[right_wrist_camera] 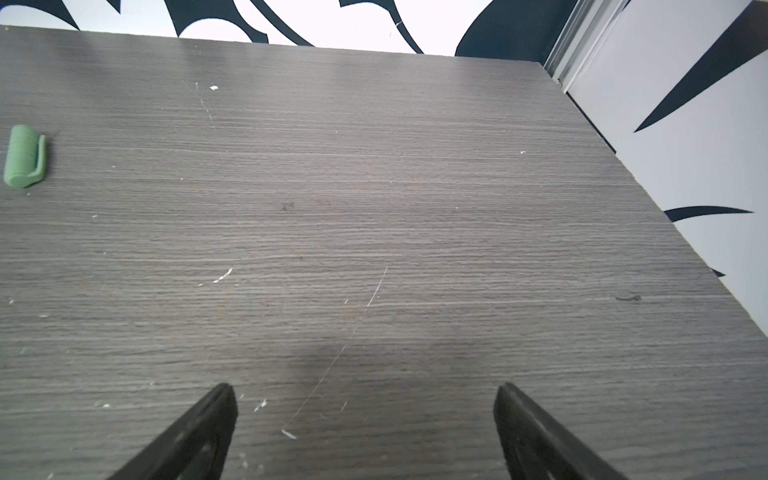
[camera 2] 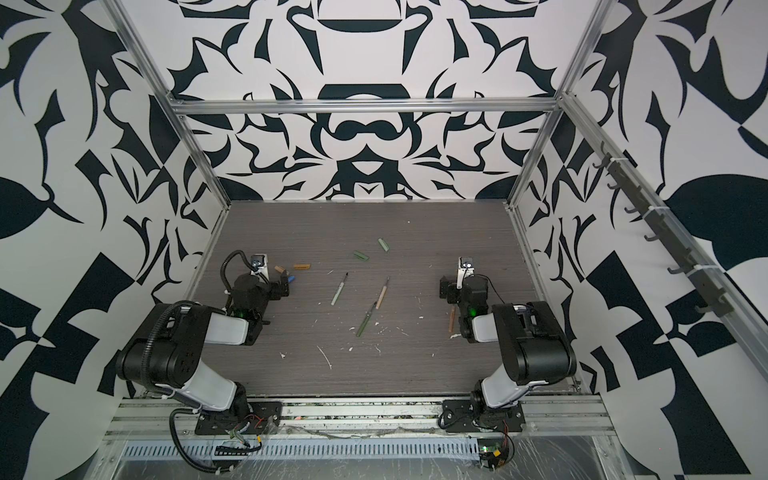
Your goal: Insert the pens into the pen caps
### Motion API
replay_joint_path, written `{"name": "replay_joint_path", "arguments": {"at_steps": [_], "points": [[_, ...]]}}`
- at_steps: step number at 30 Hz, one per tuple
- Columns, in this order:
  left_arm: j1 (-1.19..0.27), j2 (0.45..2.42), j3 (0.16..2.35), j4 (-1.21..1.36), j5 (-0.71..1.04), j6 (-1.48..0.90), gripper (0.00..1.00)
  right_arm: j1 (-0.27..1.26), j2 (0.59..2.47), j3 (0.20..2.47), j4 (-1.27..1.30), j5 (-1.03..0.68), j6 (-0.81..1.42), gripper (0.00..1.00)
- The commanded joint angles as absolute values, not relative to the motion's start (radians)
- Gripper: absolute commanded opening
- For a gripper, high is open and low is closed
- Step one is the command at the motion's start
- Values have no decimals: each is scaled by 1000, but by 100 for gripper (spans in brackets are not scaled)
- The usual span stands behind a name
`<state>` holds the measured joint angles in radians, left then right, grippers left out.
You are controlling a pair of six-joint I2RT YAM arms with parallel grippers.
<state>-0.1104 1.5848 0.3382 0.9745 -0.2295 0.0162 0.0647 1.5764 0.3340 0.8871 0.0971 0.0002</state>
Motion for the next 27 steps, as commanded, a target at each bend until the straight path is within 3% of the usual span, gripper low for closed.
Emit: {"name": "replay_joint_path", "arguments": {"at_steps": [1, 23, 27], "points": [[-105, 1572, 351, 975, -200, 23, 100, 61, 1554, 353, 914, 92, 6, 100], [-105, 1566, 344, 984, -204, 22, 99, 62, 1554, 354, 911, 87, 1, 100], [-115, 1414, 370, 826, -186, 34, 99, 62, 1555, 354, 911, 86, 1, 100]]}}
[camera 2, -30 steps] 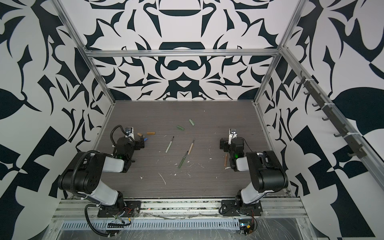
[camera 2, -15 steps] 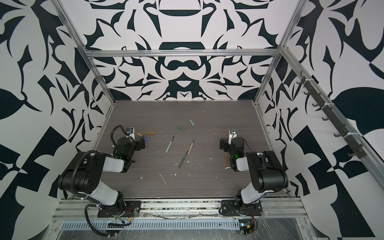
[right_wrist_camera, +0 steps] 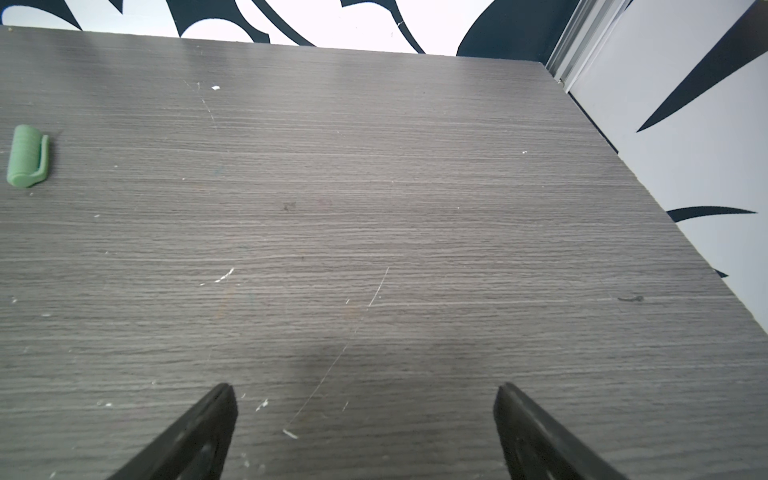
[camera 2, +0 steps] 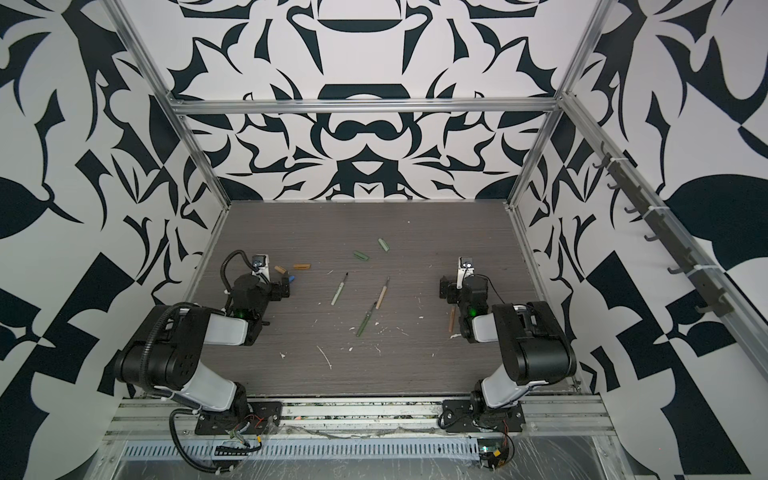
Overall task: Insert the pens into the pen caps
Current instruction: 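Raise both arms and move both grippers over the scattered pens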
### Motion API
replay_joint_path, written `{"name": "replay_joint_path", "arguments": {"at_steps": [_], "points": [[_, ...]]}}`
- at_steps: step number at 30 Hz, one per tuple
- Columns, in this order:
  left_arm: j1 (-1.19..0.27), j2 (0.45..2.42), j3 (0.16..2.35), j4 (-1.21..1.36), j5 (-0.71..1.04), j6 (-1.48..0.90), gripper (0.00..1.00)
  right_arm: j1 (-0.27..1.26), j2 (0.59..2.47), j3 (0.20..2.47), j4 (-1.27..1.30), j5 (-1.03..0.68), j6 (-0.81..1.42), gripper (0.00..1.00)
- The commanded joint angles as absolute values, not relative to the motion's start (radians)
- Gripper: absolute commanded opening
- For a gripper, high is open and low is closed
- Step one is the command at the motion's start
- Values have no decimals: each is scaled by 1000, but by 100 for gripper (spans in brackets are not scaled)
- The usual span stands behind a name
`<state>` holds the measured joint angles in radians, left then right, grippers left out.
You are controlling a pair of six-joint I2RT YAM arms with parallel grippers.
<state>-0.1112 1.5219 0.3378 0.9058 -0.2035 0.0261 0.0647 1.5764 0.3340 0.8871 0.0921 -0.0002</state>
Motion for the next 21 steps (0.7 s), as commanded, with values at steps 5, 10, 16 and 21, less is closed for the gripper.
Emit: {"name": "replay_joint_path", "arguments": {"at_steps": [5, 10, 16, 21], "points": [[-123, 1143, 514, 422, -163, 8, 99, 61, 1548, 356, 915, 95, 6, 100], [-123, 950, 702, 63, -172, -336, 99, 68, 1336, 622, 315, 251, 152, 100], [-108, 811, 819, -374, -275, -767, 99, 38, 1338, 1000, -371, 377, 582, 98], [-84, 758, 766, -391, -50, -745, 99, 25, 1291, 976, -381, 150, 526, 69]]}}
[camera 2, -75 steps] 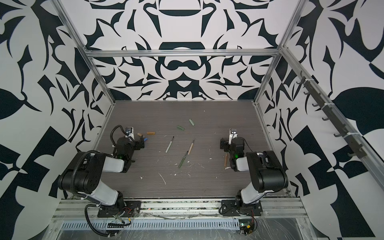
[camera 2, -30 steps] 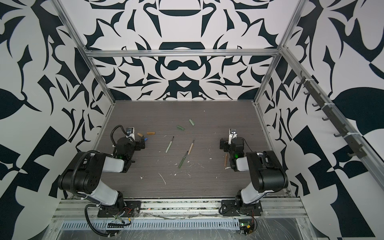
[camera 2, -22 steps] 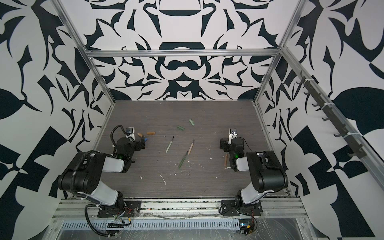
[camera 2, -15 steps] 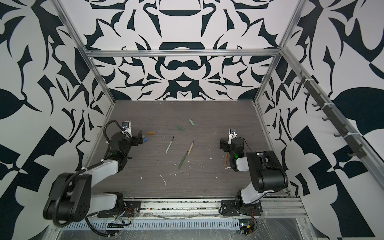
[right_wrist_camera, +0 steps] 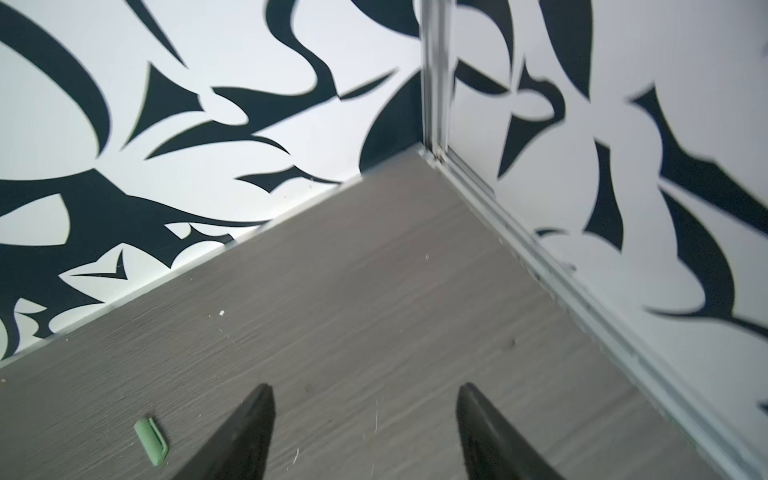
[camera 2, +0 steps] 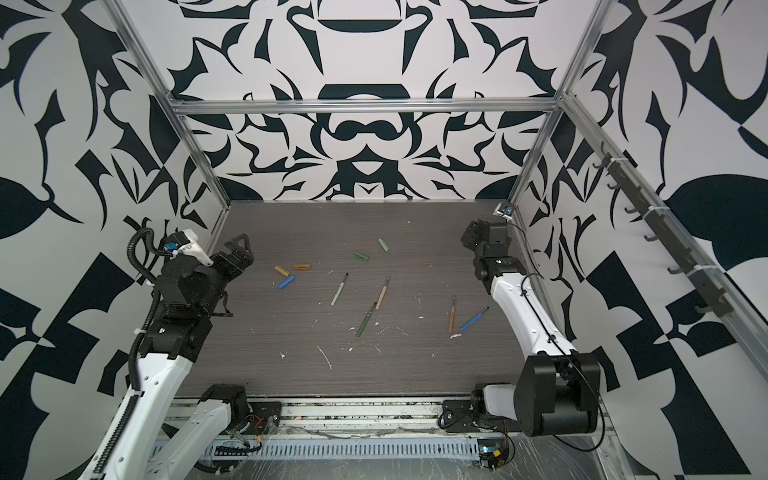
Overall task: Insert the pens into the pen caps
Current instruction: 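Raise both arms and move both grippers over the scattered pens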
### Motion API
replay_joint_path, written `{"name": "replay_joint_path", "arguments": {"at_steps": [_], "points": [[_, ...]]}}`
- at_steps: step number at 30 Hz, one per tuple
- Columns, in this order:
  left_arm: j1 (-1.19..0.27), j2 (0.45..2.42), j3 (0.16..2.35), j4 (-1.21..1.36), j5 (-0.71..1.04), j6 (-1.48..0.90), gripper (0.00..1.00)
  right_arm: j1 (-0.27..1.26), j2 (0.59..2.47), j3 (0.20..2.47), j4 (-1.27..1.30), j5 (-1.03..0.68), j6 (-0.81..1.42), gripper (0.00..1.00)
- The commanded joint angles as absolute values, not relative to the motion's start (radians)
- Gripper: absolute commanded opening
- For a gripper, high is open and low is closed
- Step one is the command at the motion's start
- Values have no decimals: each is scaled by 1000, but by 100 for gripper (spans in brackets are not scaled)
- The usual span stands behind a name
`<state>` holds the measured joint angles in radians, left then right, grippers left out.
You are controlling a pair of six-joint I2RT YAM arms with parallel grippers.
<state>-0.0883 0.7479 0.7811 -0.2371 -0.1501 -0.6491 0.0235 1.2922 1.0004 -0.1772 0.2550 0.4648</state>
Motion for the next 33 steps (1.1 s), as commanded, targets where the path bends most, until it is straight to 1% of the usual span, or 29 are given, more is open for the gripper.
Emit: {"name": "replay_joint_path", "arguments": {"at_steps": [1, 3, 5, 6, 7, 8, 10, 11, 12, 14, 17, 20, 24, 26, 30, 33], "points": [[-83, 770, 774, -436, -26, -742, 99, 26, 1284, 975, -399, 104, 523, 68], [-83, 796, 773, -492, 18, -739, 100, 33, 1272, 963, -433, 52, 522, 63], [-83, 822, 747, -505, 65, -741, 96, 49, 1266, 944, -456, 27, 510, 48], [-84, 835, 730, -504, 89, -756, 95, 63, 1270, 935, -469, 19, 506, 44], [-84, 850, 712, -490, 115, -764, 94, 81, 1281, 933, -492, 8, 507, 41], [-84, 863, 702, -484, 124, -779, 90, 100, 1293, 934, -516, 14, 511, 39], [-84, 885, 674, -481, 118, -832, 84, 167, 1310, 932, -547, 99, 512, 34], [-84, 888, 662, -460, 123, -831, 78, 198, 1313, 925, -551, 143, 515, 34], [-84, 887, 656, -456, 125, -843, 77, 224, 1315, 921, -551, 165, 516, 33], [-84, 882, 646, -434, 134, -835, 78, 245, 1319, 918, -562, 146, 512, 33], [-84, 900, 660, -416, 201, -768, 82, 255, 1312, 893, -551, 105, 516, 33], [-88, 958, 666, -391, 303, -729, 80, 255, 1281, 853, -540, 101, 535, 31], [-118, 1015, 664, -400, 312, -684, 77, 255, 1256, 822, -528, 53, 542, 29], [-163, 1033, 666, -393, 303, -671, 75, 261, 1255, 818, -528, 35, 548, 24], [-290, 1070, 688, -390, 241, -642, 72, 293, 1256, 818, -530, 28, 557, 20], [-384, 1101, 705, -393, 184, -631, 70, 333, 1272, 838, -542, 48, 567, 19]]}}
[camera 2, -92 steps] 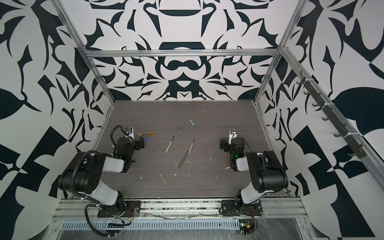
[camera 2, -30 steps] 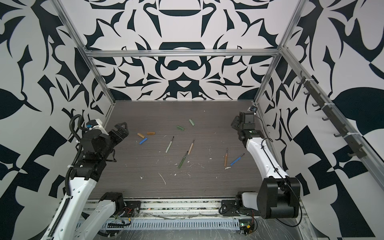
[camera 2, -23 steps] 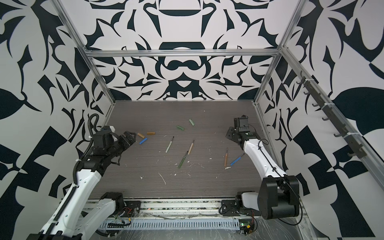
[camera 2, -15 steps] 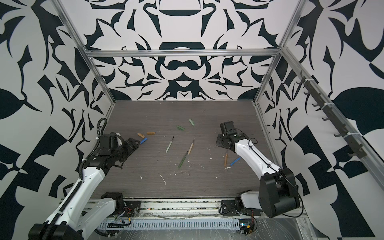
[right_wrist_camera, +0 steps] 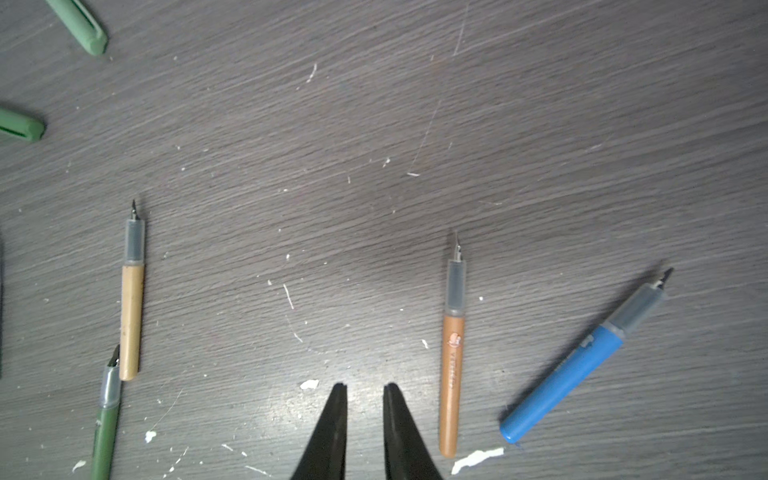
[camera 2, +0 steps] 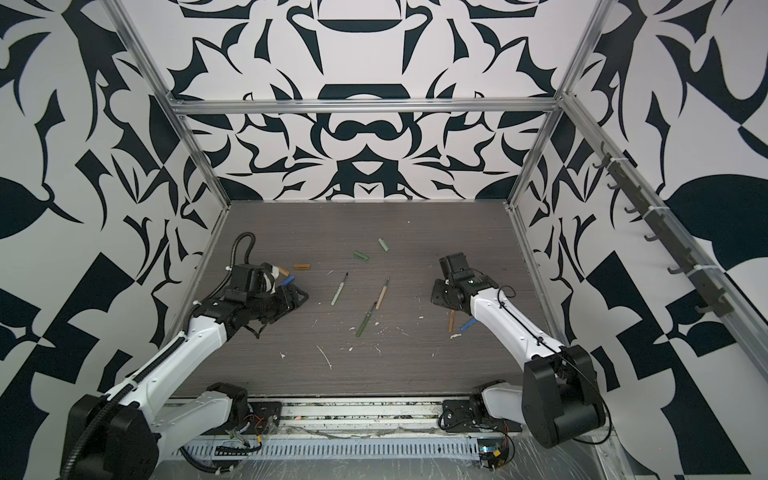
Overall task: Insert the pens into the pen caps
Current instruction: 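Raise both arms and move both grippers over the scattered pens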
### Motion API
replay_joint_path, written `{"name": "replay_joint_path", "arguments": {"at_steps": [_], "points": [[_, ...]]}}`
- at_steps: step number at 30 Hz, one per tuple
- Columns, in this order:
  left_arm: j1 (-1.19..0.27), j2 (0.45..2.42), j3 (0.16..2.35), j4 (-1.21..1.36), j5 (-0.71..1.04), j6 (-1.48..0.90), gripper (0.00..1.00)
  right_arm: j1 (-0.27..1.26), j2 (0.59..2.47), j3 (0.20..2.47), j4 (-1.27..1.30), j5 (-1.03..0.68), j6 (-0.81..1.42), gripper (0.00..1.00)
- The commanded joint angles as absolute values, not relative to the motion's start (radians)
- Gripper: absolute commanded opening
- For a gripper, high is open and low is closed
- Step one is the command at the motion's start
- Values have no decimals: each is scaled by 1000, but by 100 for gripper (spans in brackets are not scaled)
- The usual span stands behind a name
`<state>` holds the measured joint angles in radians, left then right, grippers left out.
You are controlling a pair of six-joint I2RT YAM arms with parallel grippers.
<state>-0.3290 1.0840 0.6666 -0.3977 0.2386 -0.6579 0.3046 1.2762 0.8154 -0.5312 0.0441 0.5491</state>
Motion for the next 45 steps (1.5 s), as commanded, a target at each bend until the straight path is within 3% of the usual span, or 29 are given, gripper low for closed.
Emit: {"name": "replay_joint_path", "arguments": {"at_steps": [1, 8, 16, 26, 37, 41, 45], "points": [[-420, 1109, 709, -392, 157, -629, 69, 346, 1279, 844, -546, 53, 569, 18], [-522, 1102, 695, -404, 67, -616, 71, 439, 1377, 913, -515, 38, 643, 19], [-522, 892, 641, -494, -71, -620, 79, 540, 1505, 1063, -542, 100, 667, 23], [-522, 775, 554, -452, 5, -653, 81, 546, 1576, 1193, -644, 118, 532, 24], [-522, 813, 520, -420, 69, -660, 80, 570, 1595, 1193, -596, 71, 614, 24], [-524, 844, 477, -310, 191, -691, 71, 606, 1612, 1210, -601, 103, 632, 24], [-593, 942, 515, -316, 184, -669, 60, 606, 1601, 1213, -600, 132, 629, 24]]}}
